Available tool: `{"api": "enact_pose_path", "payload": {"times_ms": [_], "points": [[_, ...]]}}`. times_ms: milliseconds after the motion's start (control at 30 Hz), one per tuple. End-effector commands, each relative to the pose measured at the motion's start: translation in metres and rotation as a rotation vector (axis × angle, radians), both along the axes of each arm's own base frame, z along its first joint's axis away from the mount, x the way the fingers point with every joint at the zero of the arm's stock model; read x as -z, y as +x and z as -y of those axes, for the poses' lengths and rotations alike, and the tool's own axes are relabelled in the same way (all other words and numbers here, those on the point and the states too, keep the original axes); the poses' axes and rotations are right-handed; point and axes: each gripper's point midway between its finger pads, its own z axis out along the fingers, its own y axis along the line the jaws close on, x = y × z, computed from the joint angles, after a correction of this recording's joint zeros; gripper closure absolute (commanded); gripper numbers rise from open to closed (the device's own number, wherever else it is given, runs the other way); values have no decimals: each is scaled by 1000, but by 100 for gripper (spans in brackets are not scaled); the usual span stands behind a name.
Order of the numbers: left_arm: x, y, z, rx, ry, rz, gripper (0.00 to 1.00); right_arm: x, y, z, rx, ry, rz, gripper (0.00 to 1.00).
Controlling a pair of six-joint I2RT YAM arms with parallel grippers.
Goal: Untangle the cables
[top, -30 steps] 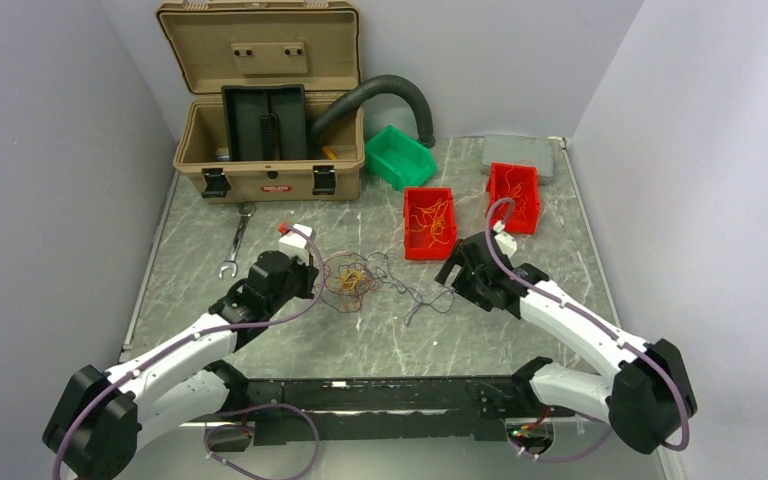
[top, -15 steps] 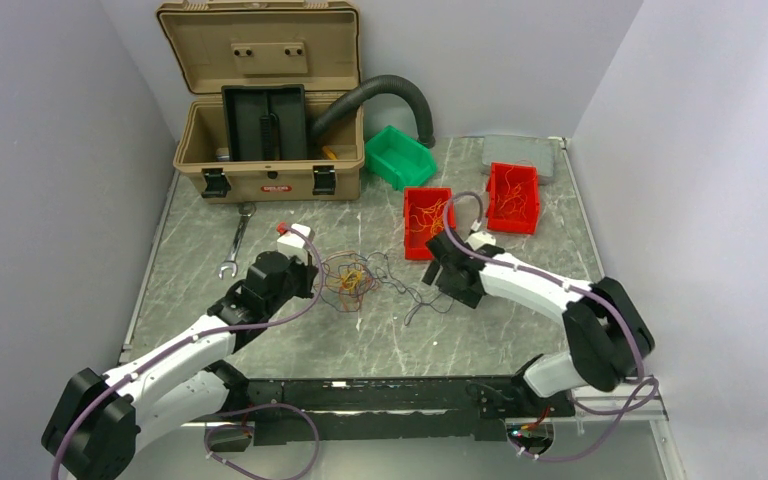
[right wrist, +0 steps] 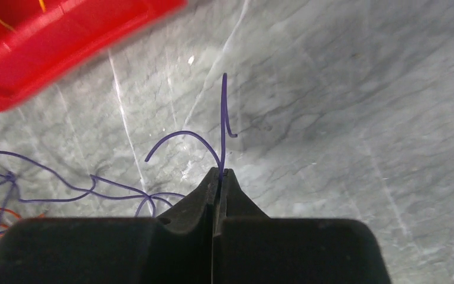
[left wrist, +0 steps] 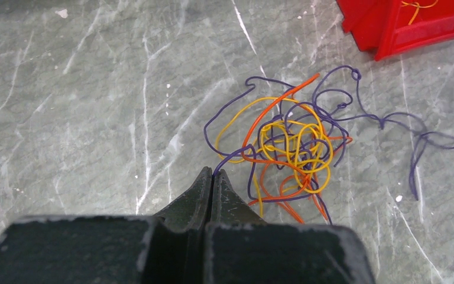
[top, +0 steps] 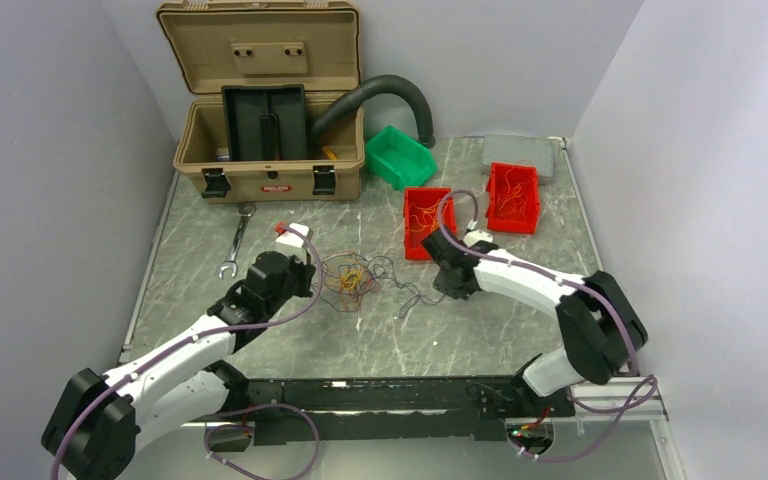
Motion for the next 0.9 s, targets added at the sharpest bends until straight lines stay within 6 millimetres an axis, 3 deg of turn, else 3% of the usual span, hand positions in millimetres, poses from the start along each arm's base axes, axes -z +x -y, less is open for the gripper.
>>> {"api": "enact_pose_path", "payload": {"times_ms": [0, 167, 300, 400, 533, 600, 667, 800, 867], "points": [[-9, 8, -18, -116, 0, 36, 100, -43, 16, 43, 86, -39, 118, 100], [-11, 10, -70, -419, 25, 56, 100, -84, 16, 120, 281, -96, 248, 100], [-13, 3, -96, -572, 9, 70, 100, -110, 8, 178, 470, -154, 347, 100], [-13, -1, -109, -645, 0, 82, 100, -129, 3, 206, 560, -172, 415, 100], [-12, -9, -133, -794, 15, 79, 100, -155, -8, 227, 679, -201, 499, 100], [-11, -16, -148, -885, 28, 50, 100, -163, -16, 232, 715, -202, 530, 100], [-11, -19, -152, -901, 50, 23, 100, -167, -4, 219, 603, -148, 574, 100], [-17, -9, -134, -783, 83, -1, 100, -158, 16, 182, 398, -3, 591, 100], [-18, -8, -132, -775, 82, -9, 100, -150, 16, 174, 366, 19, 552, 100]]}}
